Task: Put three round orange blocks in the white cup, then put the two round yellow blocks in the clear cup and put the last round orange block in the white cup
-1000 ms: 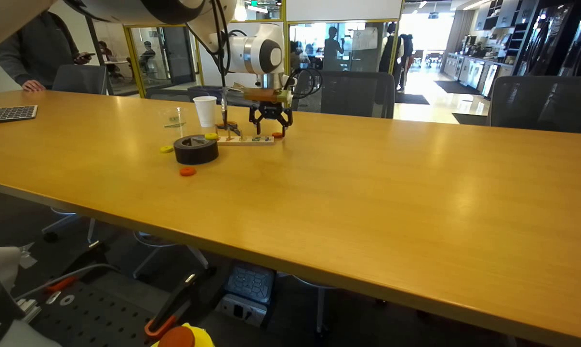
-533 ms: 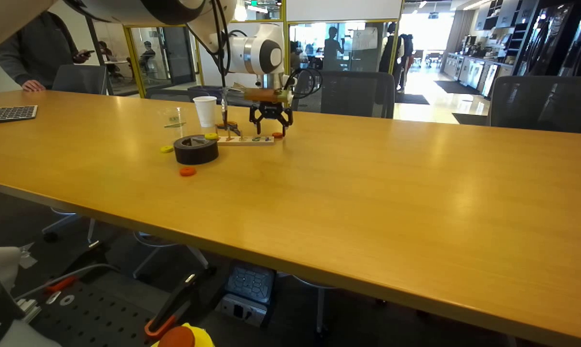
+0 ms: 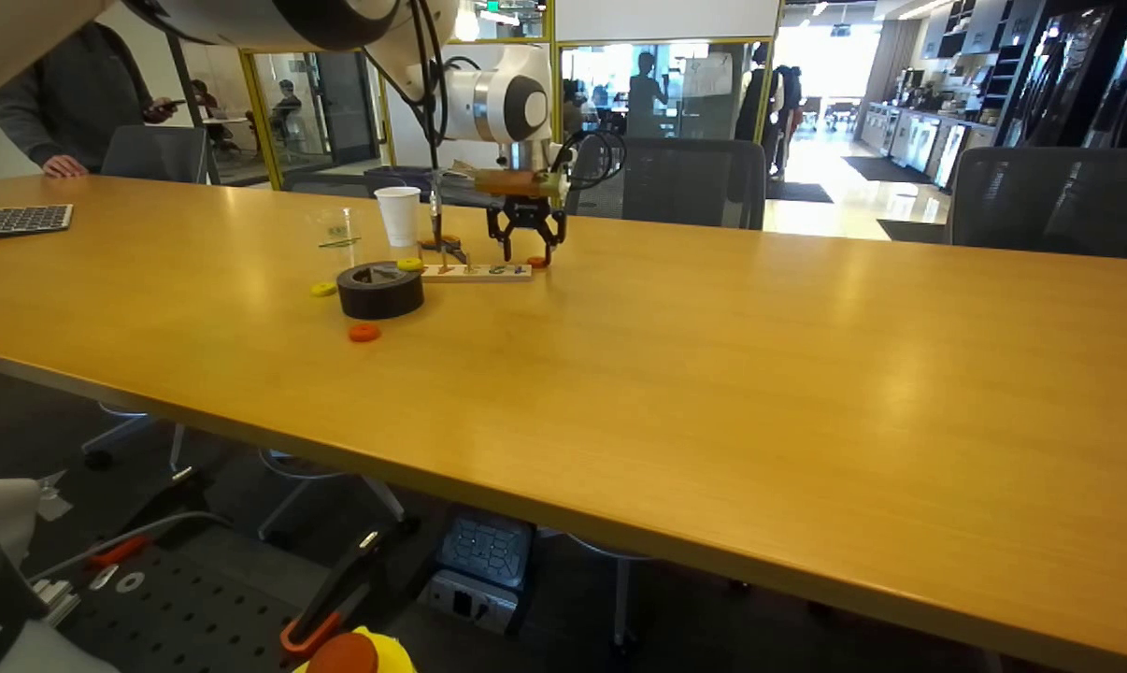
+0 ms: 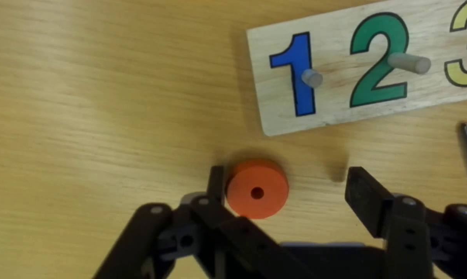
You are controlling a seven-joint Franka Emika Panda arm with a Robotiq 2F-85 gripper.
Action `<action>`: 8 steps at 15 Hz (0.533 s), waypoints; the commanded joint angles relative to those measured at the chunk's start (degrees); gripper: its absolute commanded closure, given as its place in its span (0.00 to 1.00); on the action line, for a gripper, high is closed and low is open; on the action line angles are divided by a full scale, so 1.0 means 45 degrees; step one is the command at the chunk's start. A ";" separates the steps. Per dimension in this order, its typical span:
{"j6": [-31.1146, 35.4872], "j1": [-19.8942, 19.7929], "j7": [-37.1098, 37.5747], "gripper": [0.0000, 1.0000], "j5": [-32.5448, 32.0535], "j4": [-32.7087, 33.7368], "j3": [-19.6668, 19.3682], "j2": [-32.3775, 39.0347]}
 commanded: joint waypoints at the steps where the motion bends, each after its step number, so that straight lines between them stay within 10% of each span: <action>1: 0.0062 -0.0020 -0.0199 0.51 0.0130 0.0597 -0.0031 0.0318; 5: 0.0034 -0.0031 -0.0157 0.80 0.0103 0.0704 -0.0108 0.0349; 8: -0.0042 -0.0046 -0.0201 0.82 0.0185 0.0788 -0.0036 0.0334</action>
